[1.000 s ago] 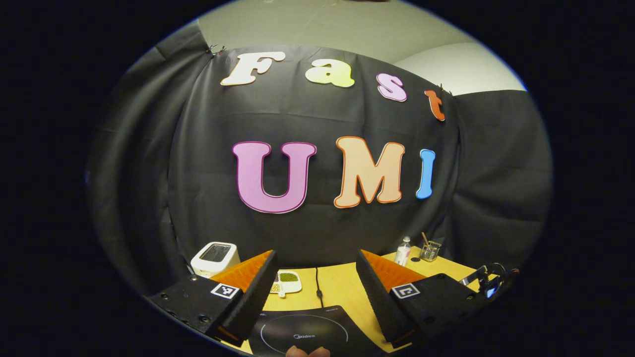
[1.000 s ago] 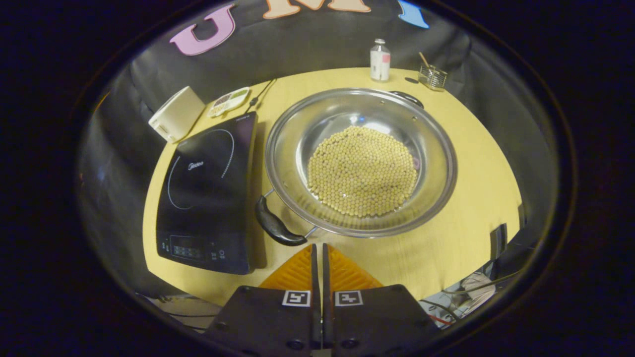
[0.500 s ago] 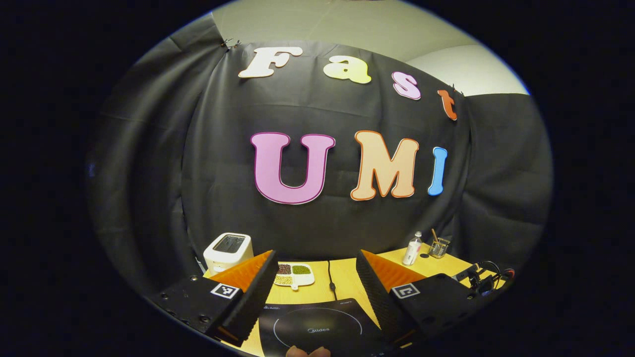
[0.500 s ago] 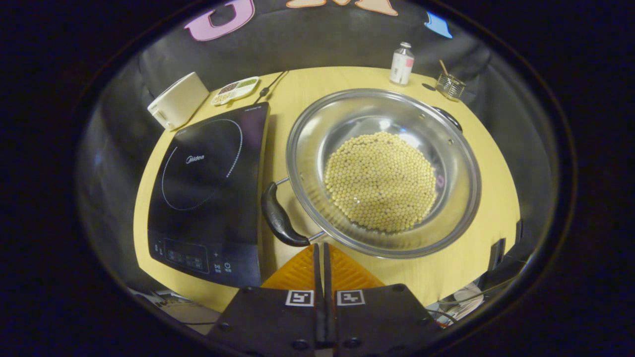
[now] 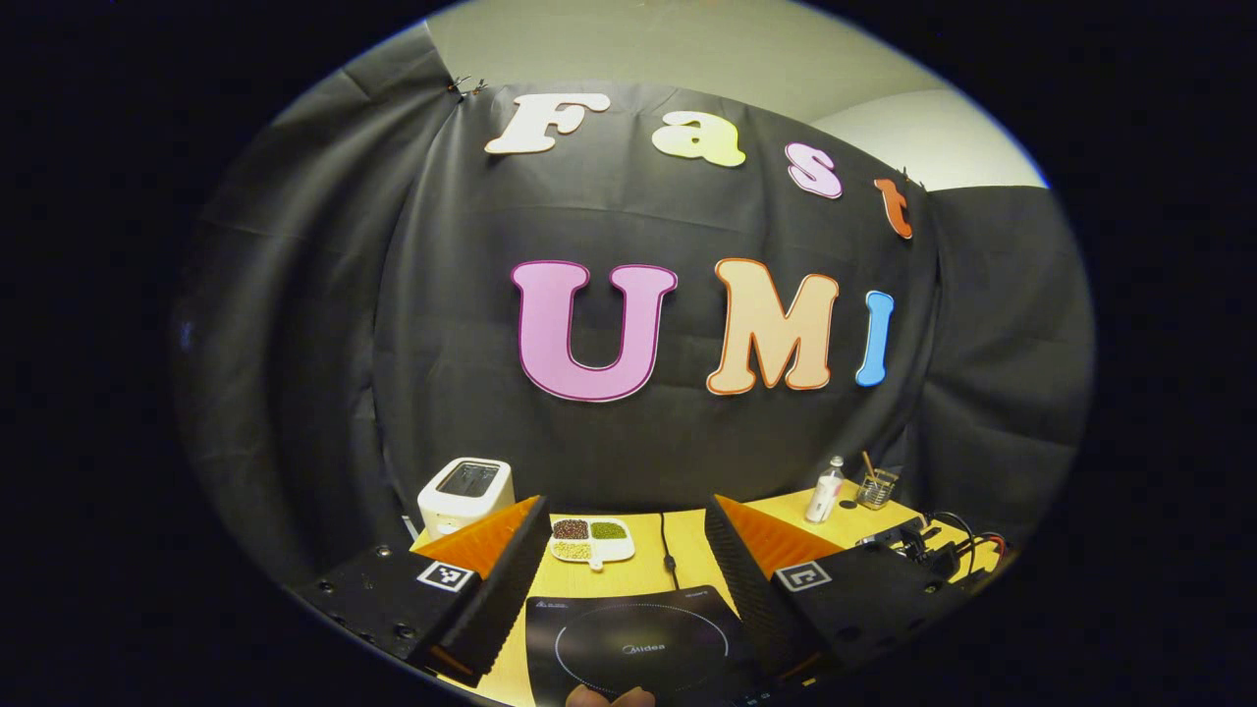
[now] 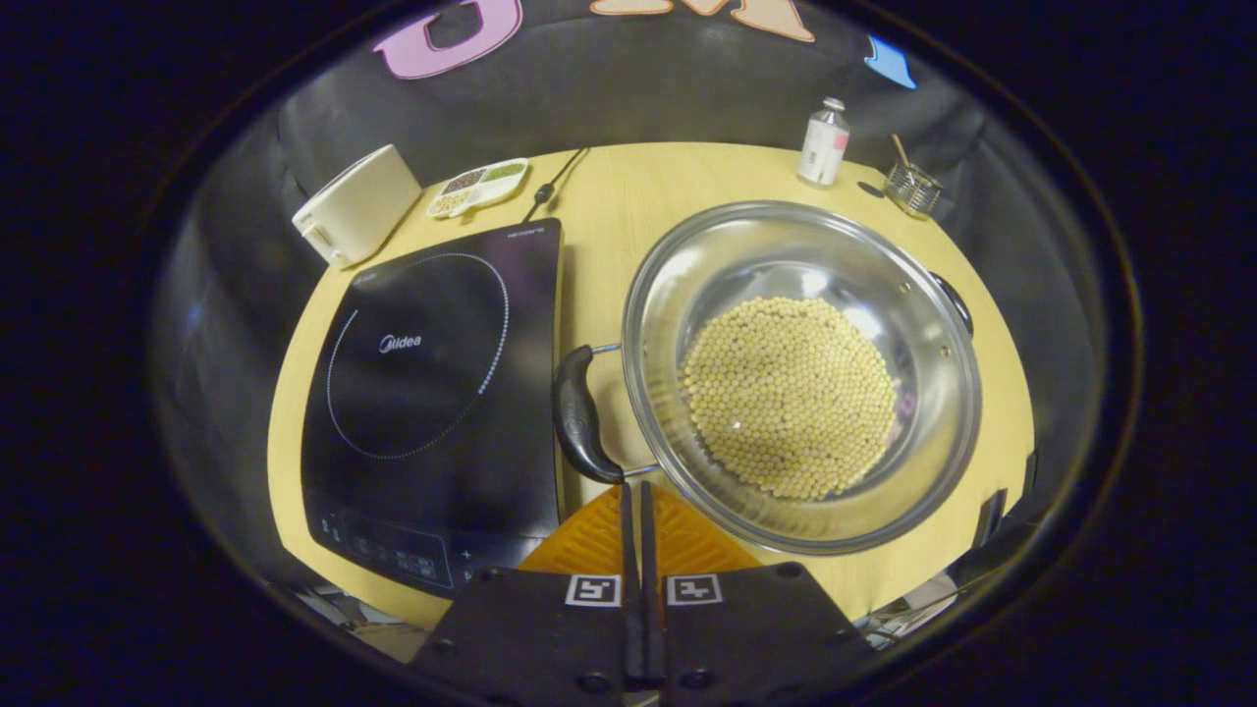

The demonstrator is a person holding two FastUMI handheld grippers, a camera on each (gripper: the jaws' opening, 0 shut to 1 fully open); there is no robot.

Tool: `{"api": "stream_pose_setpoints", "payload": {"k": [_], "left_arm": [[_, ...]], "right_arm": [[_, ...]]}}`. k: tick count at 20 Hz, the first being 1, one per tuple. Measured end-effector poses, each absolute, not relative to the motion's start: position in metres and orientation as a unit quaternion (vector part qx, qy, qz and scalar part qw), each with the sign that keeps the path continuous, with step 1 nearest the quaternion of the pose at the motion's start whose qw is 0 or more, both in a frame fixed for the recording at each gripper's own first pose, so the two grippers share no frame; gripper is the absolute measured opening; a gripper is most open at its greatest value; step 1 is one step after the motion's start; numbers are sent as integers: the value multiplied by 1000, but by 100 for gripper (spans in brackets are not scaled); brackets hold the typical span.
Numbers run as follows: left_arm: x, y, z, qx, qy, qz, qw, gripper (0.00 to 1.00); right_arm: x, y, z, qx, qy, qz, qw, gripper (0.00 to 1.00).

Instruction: First push the handle of the pot to place it horizontally, then grasp the pot with both hands and set it on the induction cooktop.

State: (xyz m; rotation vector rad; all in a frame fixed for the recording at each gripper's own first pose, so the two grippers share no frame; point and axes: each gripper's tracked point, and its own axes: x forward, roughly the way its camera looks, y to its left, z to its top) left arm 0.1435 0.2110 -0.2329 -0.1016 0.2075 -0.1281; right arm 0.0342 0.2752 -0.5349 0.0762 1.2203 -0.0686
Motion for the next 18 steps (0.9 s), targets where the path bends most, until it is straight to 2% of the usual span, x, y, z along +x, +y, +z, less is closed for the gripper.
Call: {"api": "stream_pose_setpoints", "payload": {"k": [6,7,9,10,14,15,16,17,18], "left_arm": [[139,206,-225,-44,100,-71,991,95],[139,205,-225,-42,101,-71,991,95],[136,200,-226,-44,105,-76,991,95],[136,194,-227,-46,108,-79,990,95],[128,171,-238,-47,132,-100,985,96],[126,163,-242,-49,140,-107,983,95],[123,153,-246,-51,148,-114,981,95],[121,146,-250,-51,155,-119,979,95],[119,139,-255,-49,165,-122,978,92]], "right_arm": [[42,279,-529,46,564,-28,824,3],[44,281,-521,55,557,-23,828,0],[48,281,-510,70,543,-17,837,0],[51,276,-504,73,534,-18,842,3],[62,230,-484,56,499,-36,864,3],[65,212,-480,44,489,-48,870,0],[67,196,-475,38,479,-58,875,3],[69,180,-472,35,472,-67,878,0],[69,167,-468,32,464,-71,882,3]]}}
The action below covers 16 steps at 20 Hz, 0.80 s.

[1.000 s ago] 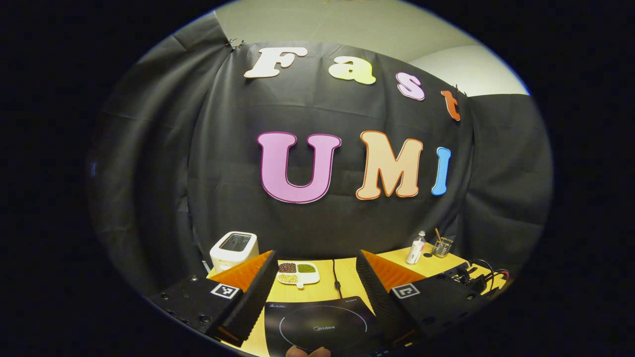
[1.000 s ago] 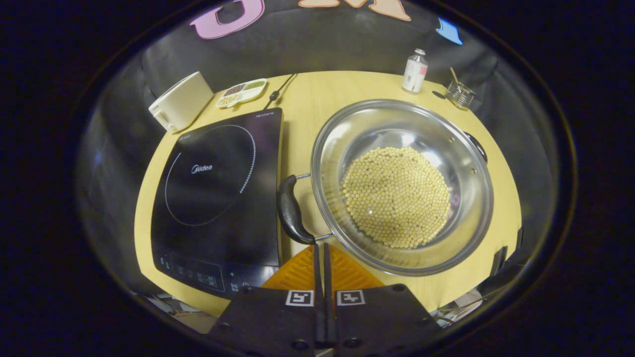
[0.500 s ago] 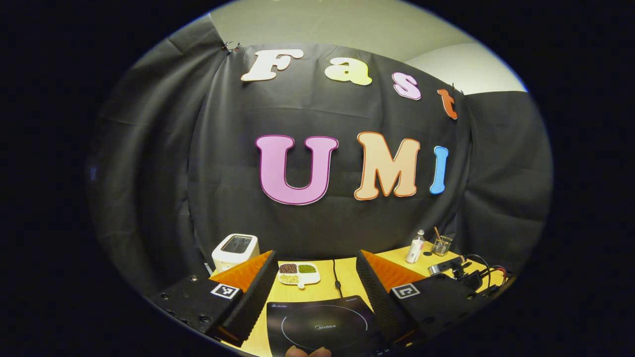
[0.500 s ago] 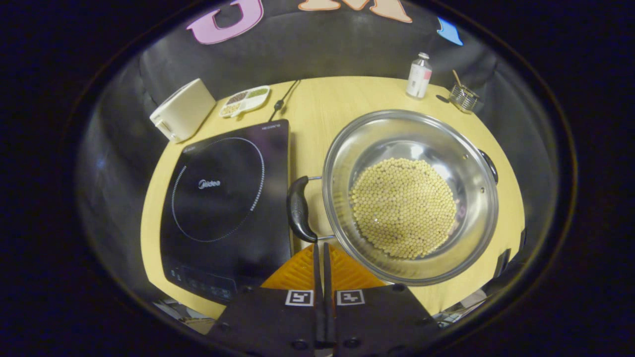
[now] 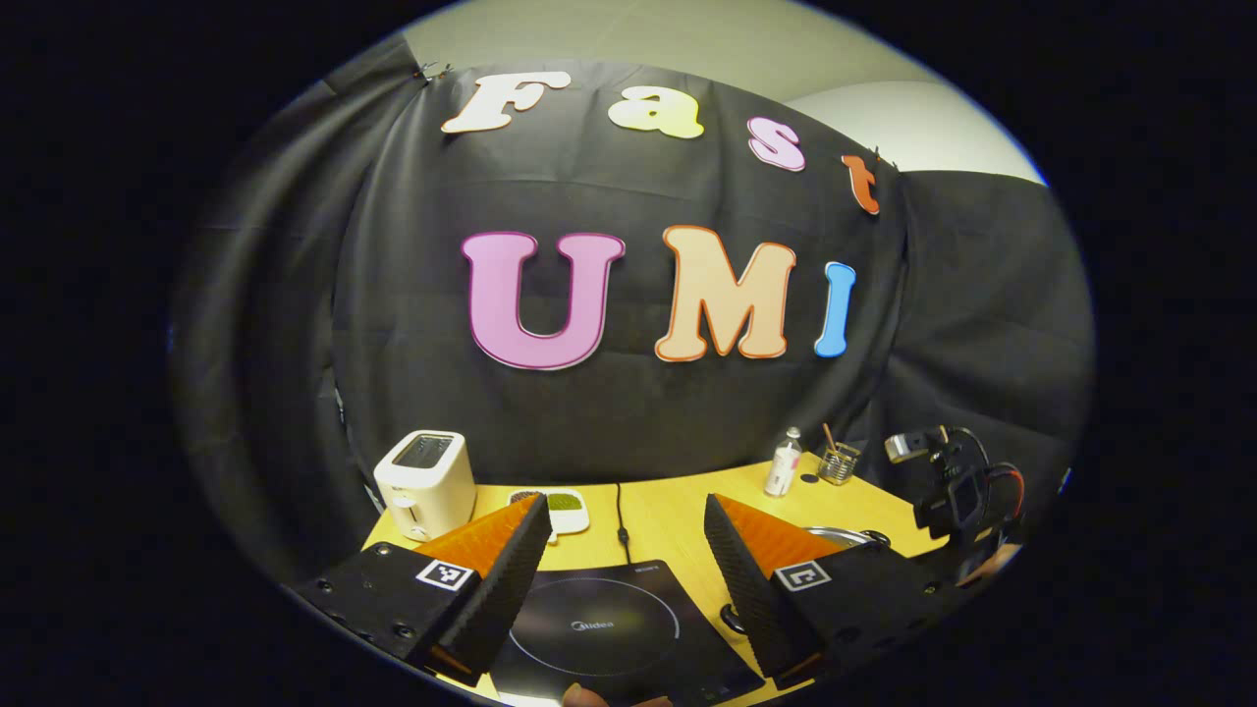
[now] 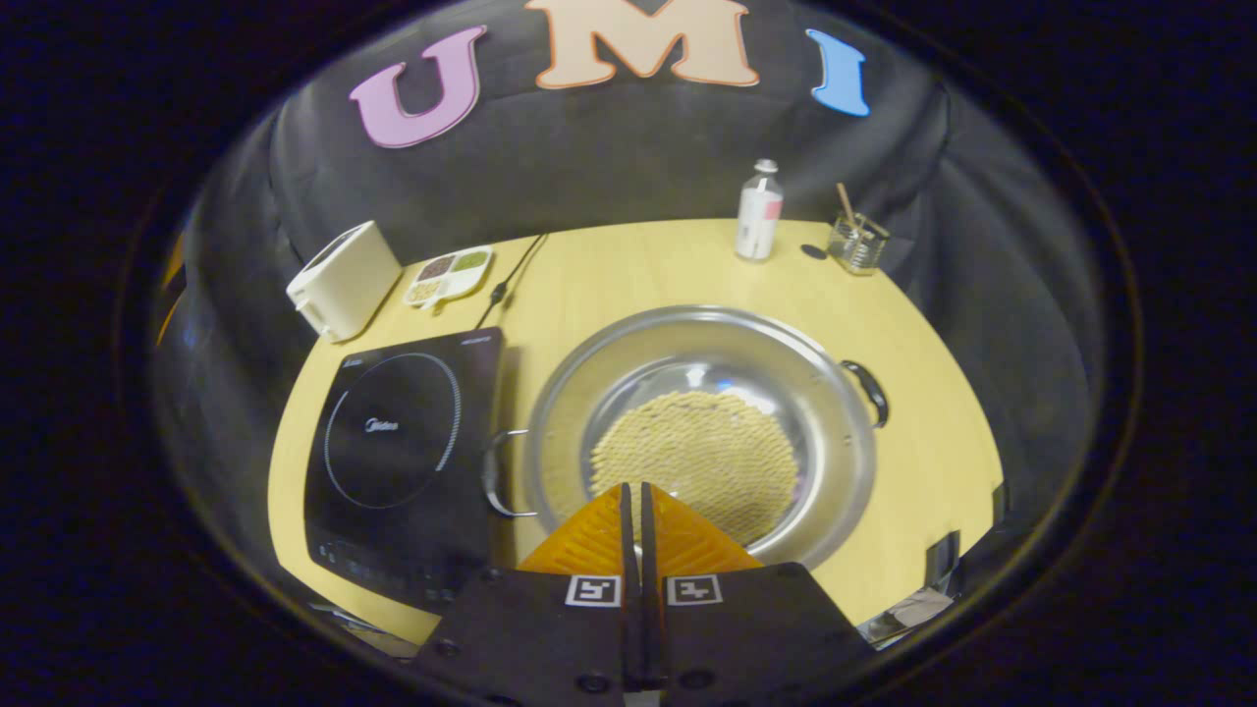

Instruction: First push the handle of the pot to place it horizontally, then grasp the pot with both hands and set it on the induction cooktop.

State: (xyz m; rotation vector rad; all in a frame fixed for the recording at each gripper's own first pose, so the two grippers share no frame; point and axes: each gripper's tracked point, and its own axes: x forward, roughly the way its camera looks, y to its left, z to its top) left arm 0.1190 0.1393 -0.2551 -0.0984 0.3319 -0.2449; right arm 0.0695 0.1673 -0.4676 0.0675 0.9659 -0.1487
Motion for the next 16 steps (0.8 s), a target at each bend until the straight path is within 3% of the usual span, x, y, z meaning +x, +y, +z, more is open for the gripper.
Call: {"api": "stream_pose_setpoints", "payload": {"k": [1,2,3,6,7,9,12,13,16], "left_arm": [[117,134,-260,-47,175,-120,976,95],[114,128,-267,-48,186,-117,974,92],[113,120,-271,-51,194,-115,973,95],[109,94,-288,-55,223,-106,967,95],[108,85,-294,-57,234,-102,965,95],[100,68,-318,-61,271,-93,956,95],[96,48,-339,-73,303,-74,947,96],[95,43,-345,-70,311,-68,945,96],[95,29,-368,-58,333,-50,940,96]], "right_arm": [[72,155,-466,29,456,-75,886,4],[75,142,-465,25,452,-79,888,5],[77,128,-463,17,448,-84,890,9],[90,96,-456,-2,429,-84,899,16],[93,88,-454,-3,424,-78,902,31],[98,70,-458,-7,424,-70,903,47],[105,41,-466,-22,429,-65,901,54],[108,34,-468,-19,430,-60,901,67],[116,12,-478,-22,429,-52,901,71]]}}
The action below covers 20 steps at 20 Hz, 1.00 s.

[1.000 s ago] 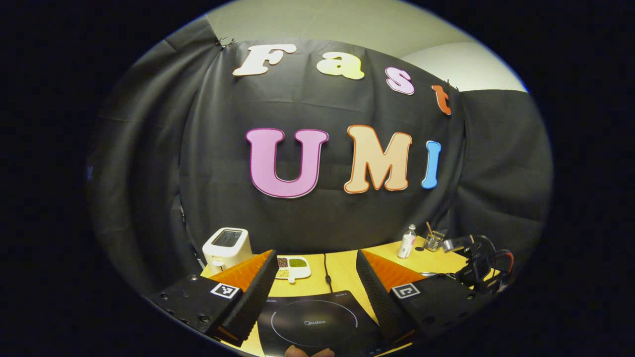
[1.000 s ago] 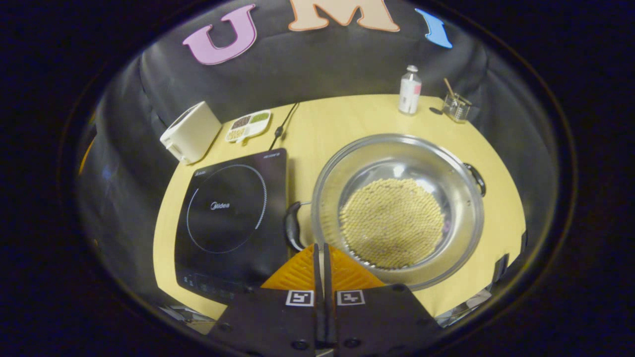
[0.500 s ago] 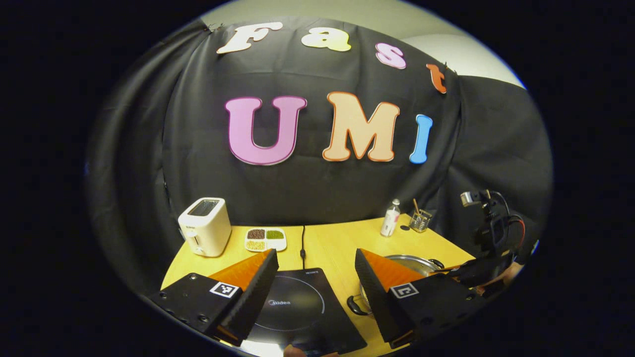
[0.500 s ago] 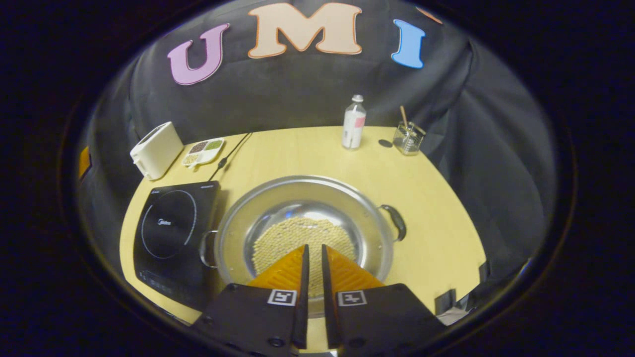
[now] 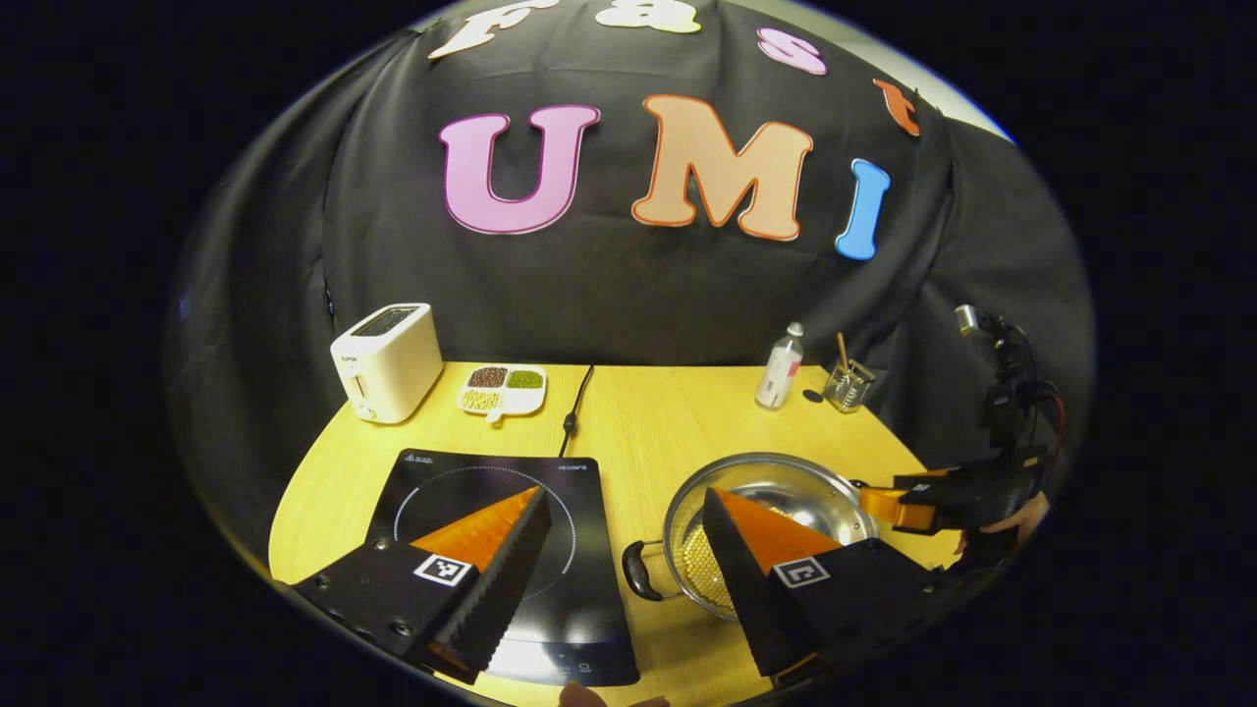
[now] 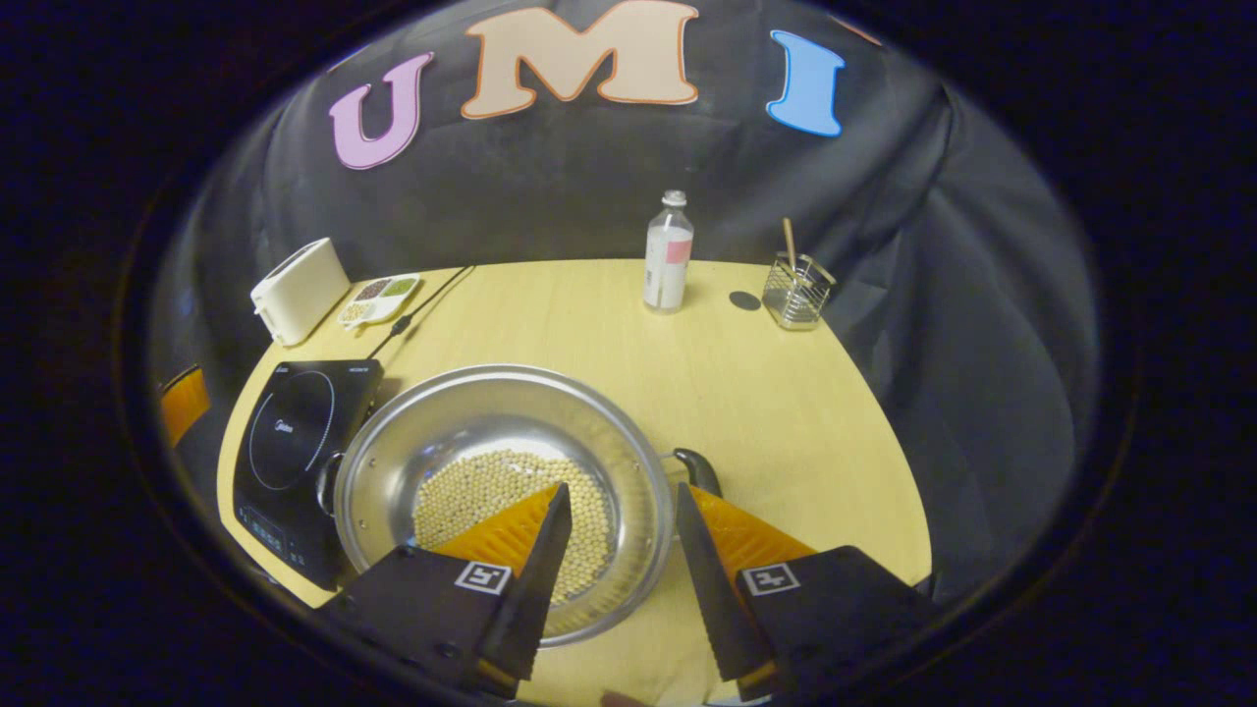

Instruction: First push the handle of the pot to place it horizontally, then grasp the pot with both hands and set it on the induction cooktop.

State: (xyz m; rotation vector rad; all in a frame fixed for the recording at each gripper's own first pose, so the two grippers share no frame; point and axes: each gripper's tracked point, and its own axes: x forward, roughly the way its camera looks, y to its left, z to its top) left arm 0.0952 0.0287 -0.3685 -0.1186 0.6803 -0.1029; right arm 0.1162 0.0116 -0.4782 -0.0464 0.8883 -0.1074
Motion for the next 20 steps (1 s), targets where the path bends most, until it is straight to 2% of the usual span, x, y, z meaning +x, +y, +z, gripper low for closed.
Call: {"api": "stream_pose_setpoints", "payload": {"k": [1,10,11,12,14,20], "left_arm": [[95,23,-375,-60,342,-46,937,96],[85,-9,-456,-51,437,-19,898,96],[83,-11,-465,-52,448,-16,893,100],[79,-14,-473,-55,460,-15,886,96],[73,-16,-487,-48,484,-10,874,94],[101,-22,-496,12,468,-26,883,94]], "right_arm": [[120,5,-481,-26,431,-48,901,75],[130,-23,-523,-19,461,-22,887,82],[129,-24,-527,-16,466,-19,884,82],[129,-24,-534,-13,472,-17,881,82],[126,-24,-543,-6,483,-11,875,82],[124,-27,-572,10,513,-4,858,83]]}}
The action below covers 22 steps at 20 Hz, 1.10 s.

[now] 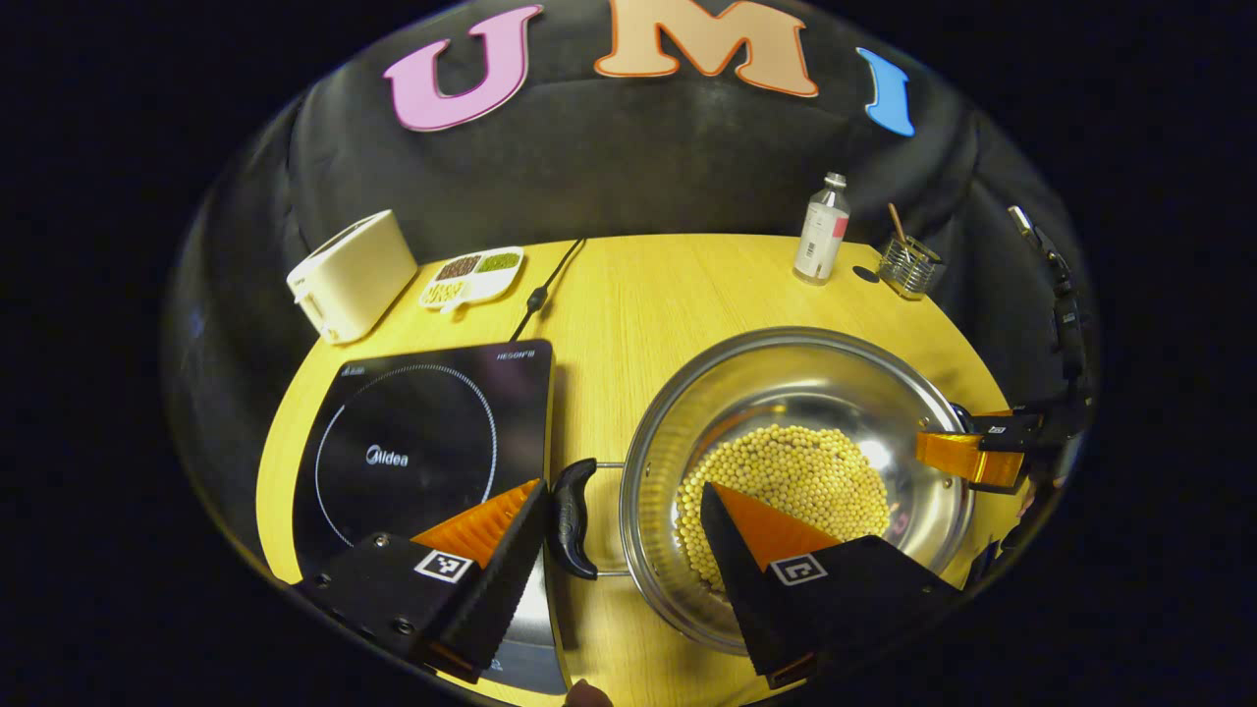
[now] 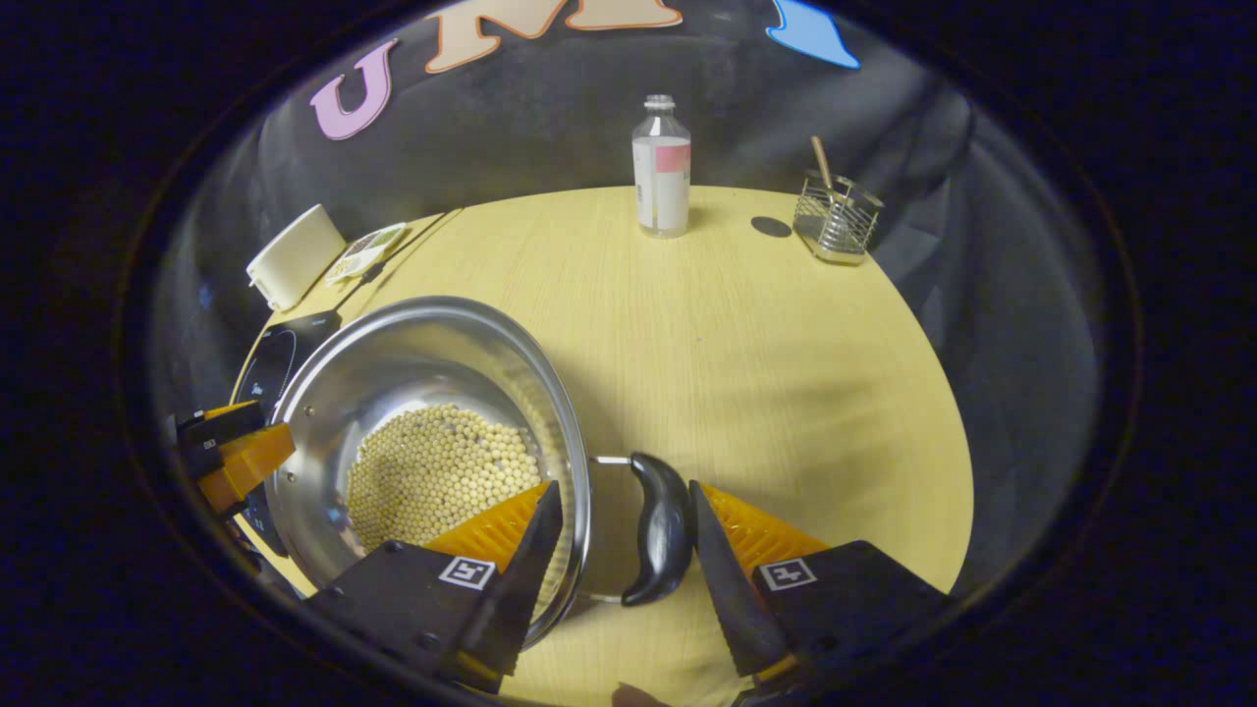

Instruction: First push the handle of the pot to place it horizontally, then grasp the pot with both hands and set it on the induction cooktop.

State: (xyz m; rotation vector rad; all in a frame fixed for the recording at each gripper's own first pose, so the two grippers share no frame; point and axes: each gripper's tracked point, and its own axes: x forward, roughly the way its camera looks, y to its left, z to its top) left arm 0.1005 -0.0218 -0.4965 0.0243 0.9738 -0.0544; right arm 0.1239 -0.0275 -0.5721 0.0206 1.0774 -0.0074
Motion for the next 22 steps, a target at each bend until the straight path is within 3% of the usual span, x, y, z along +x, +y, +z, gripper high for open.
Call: {"api": "stream_pose_setpoints", "payload": {"k": [4,7,9,10,11,13,15,17,18,19,21,22], "left_arm": [[101,-13,-515,19,493,-18,869,96],[91,-11,-529,-1,518,-12,855,88],[95,-7,-531,14,511,-19,859,79],[94,-5,-533,21,515,-21,857,79],[98,-7,-531,24,510,-23,860,71],[97,-7,-532,25,515,-28,857,69],[91,-9,-529,13,521,-36,853,67],[88,-5,-516,16,514,-32,857,64],[88,-1,-510,25,506,-34,861,64],[89,3,-502,34,502,-35,864,64],[90,14,-486,31,496,-23,868,65],[90,20,-479,25,492,-16,870,63]], "right_arm": [[106,-32,-580,48,533,-21,844,83],[93,-28,-569,67,529,-32,845,82],[94,-27,-567,67,525,-33,848,70],[92,-28,-568,73,527,-42,846,60],[92,-28,-573,79,534,-47,840,60],[91,-27,-575,107,542,-55,831,64],[90,-28,-573,119,540,-57,831,51],[85,-22,-569,128,543,-50,828,46],[85,-18,-564,132,539,-48,830,52],[87,-15,-560,138,537,-45,831,46],[91,-3,-551,146,533,-37,832,46],[94,4,-545,146,529,-32,835,52]]}}
